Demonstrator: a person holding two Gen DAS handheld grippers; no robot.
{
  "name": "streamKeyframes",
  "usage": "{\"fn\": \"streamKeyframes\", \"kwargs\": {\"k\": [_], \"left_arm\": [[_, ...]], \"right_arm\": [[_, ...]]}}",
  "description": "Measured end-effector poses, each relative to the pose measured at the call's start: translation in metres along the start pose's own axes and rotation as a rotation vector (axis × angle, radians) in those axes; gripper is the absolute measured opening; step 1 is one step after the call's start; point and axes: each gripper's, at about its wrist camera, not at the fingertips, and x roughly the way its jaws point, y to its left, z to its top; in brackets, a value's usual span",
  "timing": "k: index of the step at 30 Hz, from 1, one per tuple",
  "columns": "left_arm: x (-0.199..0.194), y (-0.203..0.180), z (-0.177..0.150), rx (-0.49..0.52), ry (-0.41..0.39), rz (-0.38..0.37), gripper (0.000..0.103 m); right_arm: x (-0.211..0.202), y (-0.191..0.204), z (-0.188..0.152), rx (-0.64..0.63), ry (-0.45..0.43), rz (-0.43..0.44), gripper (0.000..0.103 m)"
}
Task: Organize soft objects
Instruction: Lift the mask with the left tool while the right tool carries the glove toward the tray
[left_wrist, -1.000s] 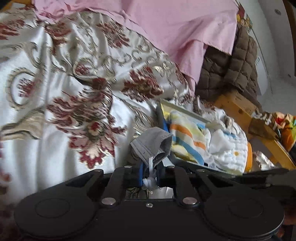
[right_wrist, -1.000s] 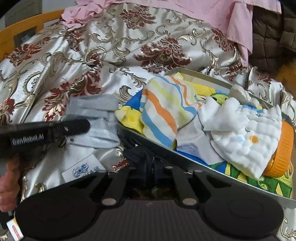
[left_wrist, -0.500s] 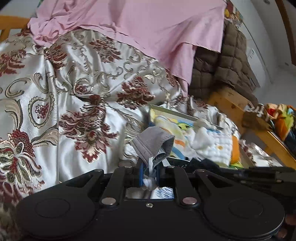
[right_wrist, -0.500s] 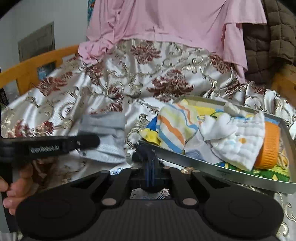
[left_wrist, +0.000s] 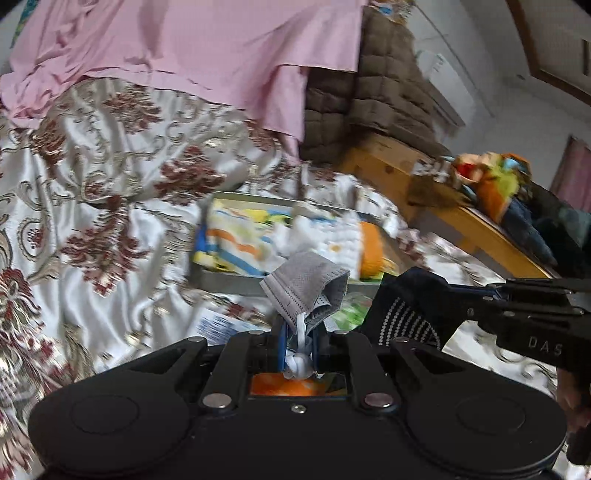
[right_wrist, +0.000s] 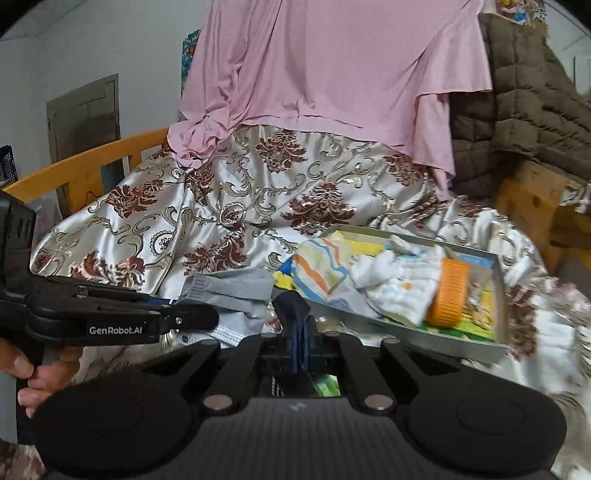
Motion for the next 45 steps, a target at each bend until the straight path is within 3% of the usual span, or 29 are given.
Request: {"fn": "streamKeyframes", "kwargs": {"k": [10,21,31,37,45], "left_arm": [[-0.018,-0.057,-0.016,0.030,0.052,-0.072,0.013],[-0.012,-0.095,0.010,0.065,0.013,-0.091,0.014],[0.056,-0.082,0.087,0.047,-0.052,-0.052,0.014],[0.125,-0.067,0.135,0.037,-0.113,-0.022,0.014],[0.220,-0.061,0.162,0.026,-0.126,0.021,0.014]], "right_arm": [[-0.068,-0.010,-0.037,-0.024,0.023,-0.025,0.004],[-0.084,-0.034,-0.028,-0.031,-0.030,-0.021,0.004],[-0.037,-0.094,0.035,-0.037,-0.103,-0.032,0.004],[0.020,-0.145,0.084,-0.022,-0.160,-0.094,0.004],[0.106,-0.194,0.125,0.038,-0.203,-0.194,0.004]]}}
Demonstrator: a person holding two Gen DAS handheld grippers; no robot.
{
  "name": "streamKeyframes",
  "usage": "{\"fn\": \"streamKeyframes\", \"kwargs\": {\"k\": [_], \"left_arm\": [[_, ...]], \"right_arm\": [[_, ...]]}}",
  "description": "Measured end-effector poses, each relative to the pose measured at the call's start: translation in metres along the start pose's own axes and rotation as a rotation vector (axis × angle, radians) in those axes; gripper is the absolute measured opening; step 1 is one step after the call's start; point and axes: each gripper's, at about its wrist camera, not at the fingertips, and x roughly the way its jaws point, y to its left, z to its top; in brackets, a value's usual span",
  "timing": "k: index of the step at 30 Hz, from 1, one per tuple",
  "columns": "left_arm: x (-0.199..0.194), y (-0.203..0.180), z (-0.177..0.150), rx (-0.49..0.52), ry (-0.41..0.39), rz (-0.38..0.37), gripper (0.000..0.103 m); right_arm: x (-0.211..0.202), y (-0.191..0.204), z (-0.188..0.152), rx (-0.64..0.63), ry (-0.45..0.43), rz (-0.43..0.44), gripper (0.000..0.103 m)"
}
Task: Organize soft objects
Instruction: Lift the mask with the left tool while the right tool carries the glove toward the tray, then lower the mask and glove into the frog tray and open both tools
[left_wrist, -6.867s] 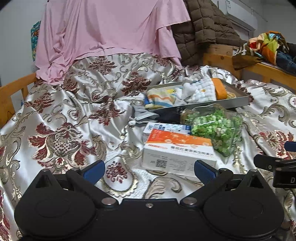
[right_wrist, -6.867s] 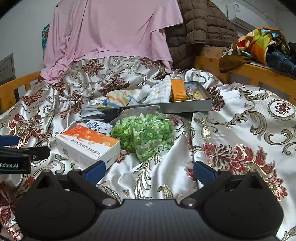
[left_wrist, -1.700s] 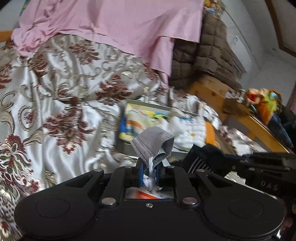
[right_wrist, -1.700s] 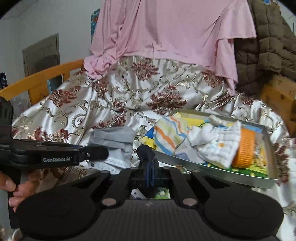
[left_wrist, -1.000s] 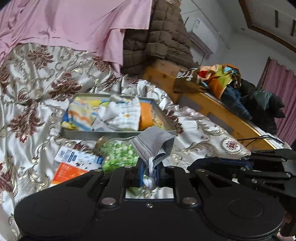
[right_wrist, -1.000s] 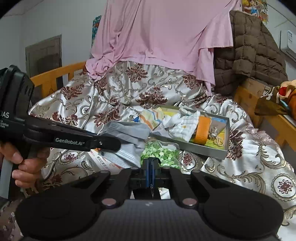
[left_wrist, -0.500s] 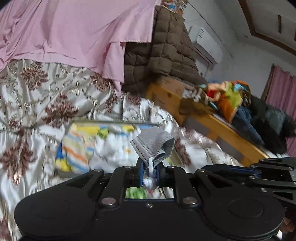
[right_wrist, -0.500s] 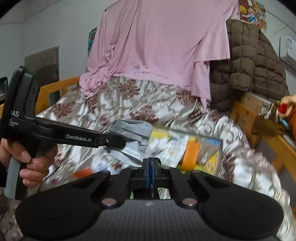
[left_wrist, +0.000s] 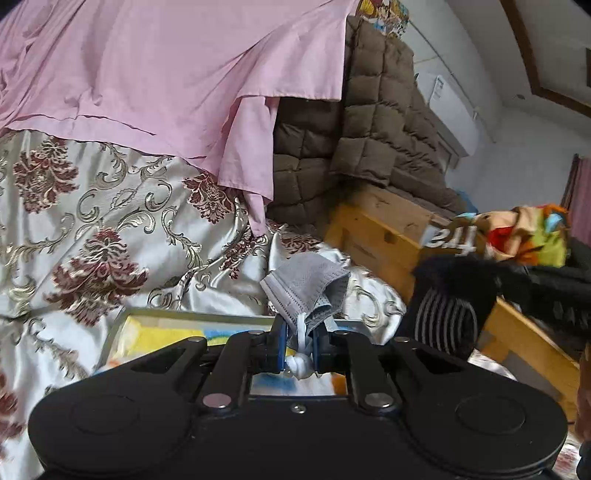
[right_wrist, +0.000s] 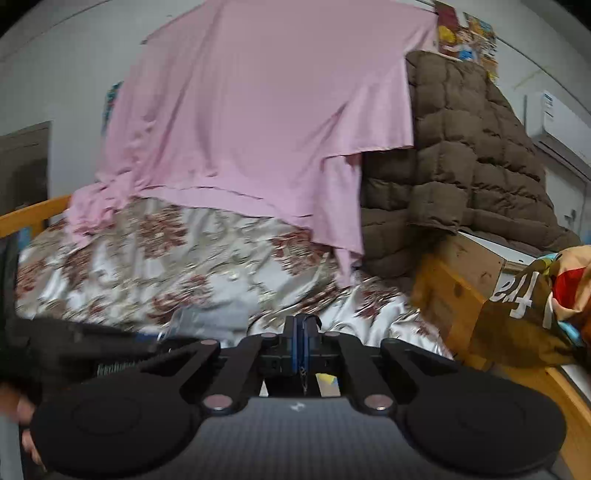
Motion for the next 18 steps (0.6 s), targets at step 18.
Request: {"fn": "streamKeyframes", "kwargs": {"k": [18], "left_arm": [[0.103,0.027,-0.042,-0.102,0.158,0.028,0.016]], "right_arm": [[0.091,-0.028,-0.066,0.126,0.181,-0.012,0.005]]}}
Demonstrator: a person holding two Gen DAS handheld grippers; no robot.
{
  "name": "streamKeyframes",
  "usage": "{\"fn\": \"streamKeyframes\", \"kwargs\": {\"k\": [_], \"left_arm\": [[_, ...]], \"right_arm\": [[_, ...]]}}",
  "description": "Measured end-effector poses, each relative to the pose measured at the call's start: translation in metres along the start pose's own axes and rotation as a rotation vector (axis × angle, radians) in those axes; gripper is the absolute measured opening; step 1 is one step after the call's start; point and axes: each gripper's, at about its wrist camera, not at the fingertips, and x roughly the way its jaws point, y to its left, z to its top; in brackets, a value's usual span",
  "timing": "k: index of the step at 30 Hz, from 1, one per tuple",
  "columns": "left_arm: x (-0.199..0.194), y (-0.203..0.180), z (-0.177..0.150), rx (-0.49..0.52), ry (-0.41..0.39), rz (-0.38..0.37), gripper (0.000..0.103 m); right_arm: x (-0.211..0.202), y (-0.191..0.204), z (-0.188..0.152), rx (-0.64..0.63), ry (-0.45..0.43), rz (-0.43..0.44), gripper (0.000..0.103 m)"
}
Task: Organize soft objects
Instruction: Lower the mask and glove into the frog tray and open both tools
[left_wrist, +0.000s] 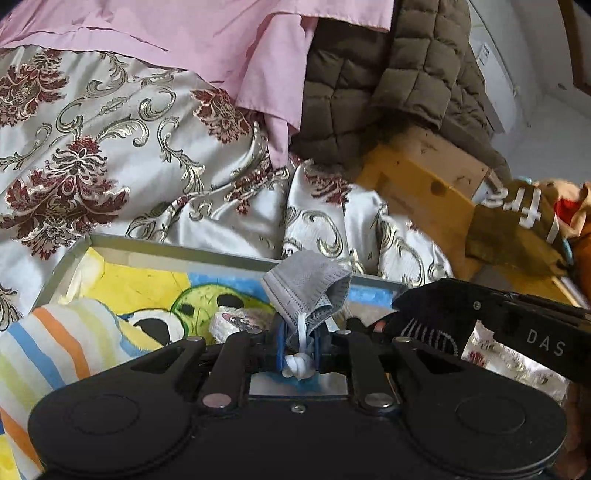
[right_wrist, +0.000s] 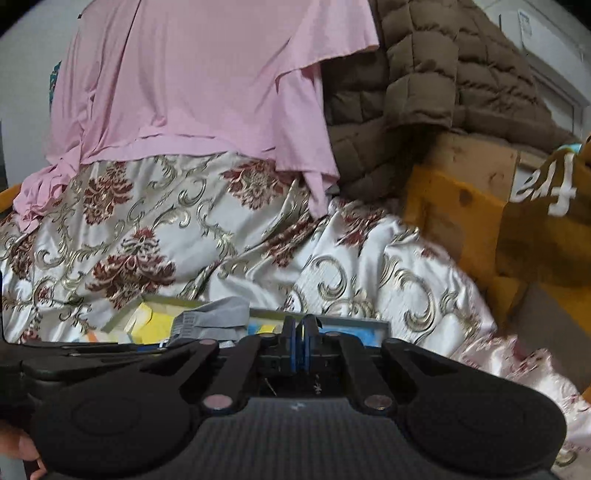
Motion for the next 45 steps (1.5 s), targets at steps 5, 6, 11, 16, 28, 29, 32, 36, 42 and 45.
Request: {"fn": "streamKeyframes", "kwargs": {"k": [5,6,11,16,28,29,32,36,42,45], "left_arm": [[-0.001,-0.006,-0.008,0.059,0.006,0.014,0.017],[-0.002,-0.007,-0.009,0.064,0.005,0.016,0.017],[-0.008,-0.008,-0.008,0.066,-0.004,0.022,0.020],[-0.011,-0.007,-0.006,0.059,-0.002,0.028,0.026],[-0.025,-0.005,-0.009,0.049,-0.015,0.039,0.042],[-0.027,-0.004,-0.010,0.042,-0.021,0.043,0.044],[-0.033,-0.002,-0.009,0.032,-0.037,0.051,0.049],[-0.044,-0.003,-0.008,0.029,-0.056,0.057,0.060],[-0.063,-0.005,-0.008,0.041,-0.079,0.078,0.065],[-0.071,-0.004,-0.008,0.042,-0.091,0.092,0.067]], "right_arm": [[0.008,0.000,-0.010,0.037,0.030,0.021,0.005],[0.008,0.001,-0.011,0.035,0.034,0.021,0.005],[0.007,0.002,-0.014,0.040,0.036,0.017,0.015],[0.007,0.000,-0.015,0.052,0.044,0.008,0.028],[-0.006,-0.004,-0.013,0.064,0.020,-0.033,0.063],[-0.008,-0.005,-0.013,0.068,0.015,-0.039,0.064],[-0.012,-0.007,-0.013,0.080,0.013,-0.046,0.068],[-0.020,-0.006,-0.014,0.083,0.008,-0.049,0.074],[-0.032,-0.004,-0.015,0.099,-0.005,-0.060,0.081],[-0.038,-0.003,-0.013,0.105,-0.013,-0.064,0.084]]}}
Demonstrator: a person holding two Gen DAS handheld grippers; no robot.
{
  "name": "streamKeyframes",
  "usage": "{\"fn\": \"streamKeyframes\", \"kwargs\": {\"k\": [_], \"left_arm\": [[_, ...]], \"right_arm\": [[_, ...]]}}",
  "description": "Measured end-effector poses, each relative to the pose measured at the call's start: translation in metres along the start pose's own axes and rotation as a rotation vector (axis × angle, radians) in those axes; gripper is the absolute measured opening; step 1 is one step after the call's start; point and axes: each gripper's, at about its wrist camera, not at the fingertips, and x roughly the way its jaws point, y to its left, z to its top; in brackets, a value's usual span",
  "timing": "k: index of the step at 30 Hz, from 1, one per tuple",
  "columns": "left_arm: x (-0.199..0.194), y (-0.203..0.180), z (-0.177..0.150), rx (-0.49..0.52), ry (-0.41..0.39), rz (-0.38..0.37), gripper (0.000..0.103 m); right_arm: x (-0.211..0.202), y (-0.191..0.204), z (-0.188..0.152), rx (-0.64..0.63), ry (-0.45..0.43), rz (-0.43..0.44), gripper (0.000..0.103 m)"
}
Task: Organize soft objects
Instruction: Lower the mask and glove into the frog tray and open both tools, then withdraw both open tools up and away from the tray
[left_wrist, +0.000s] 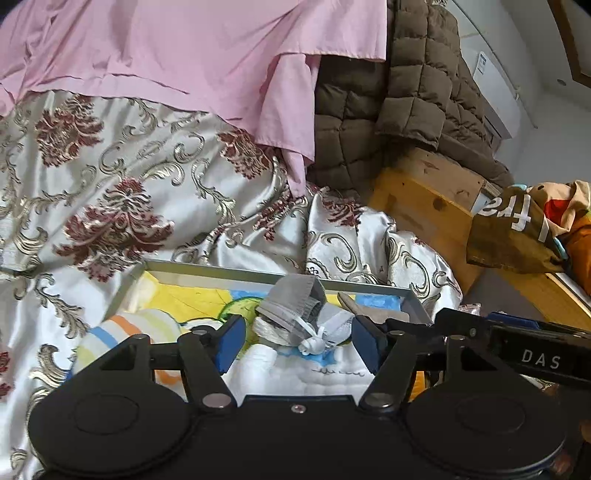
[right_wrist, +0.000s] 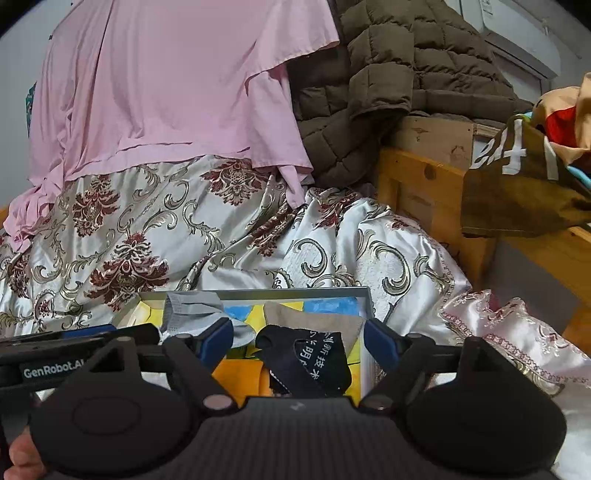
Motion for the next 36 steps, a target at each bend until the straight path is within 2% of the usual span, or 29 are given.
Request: {"fn": "streamKeyframes", "kwargs": {"k": [5,9,15,24,36], "left_arm": [[-0.012,0.002,0.001,-0.007,-0.019,0.019,0.072],[-0.024,0.002,0.002,-0.015,-0.046,0.060,0.086],[-0.041,0.003,0.004,-0.017,-0.080,0.083,0.097],[-0.061,0.005,0.002,-0.028,-0.091,0.102,0.102],[-0.098,0.004,-0.009,-0.042,-0.142,0.143,0.102]], "right_arm": [[-0.011,0.004,0.002,0.002,-0.008,-0.013,0.092],[-0.018,0.008,0.002,0.012,-0.005,-0.019,0.097],[-0.030,0.015,0.000,0.001,-0.014,-0.026,0.101],[-0.052,0.026,0.002,-0.023,-0.038,-0.031,0.103],[-0.084,0.038,-0.008,-0.026,-0.085,-0.056,0.103]]}}
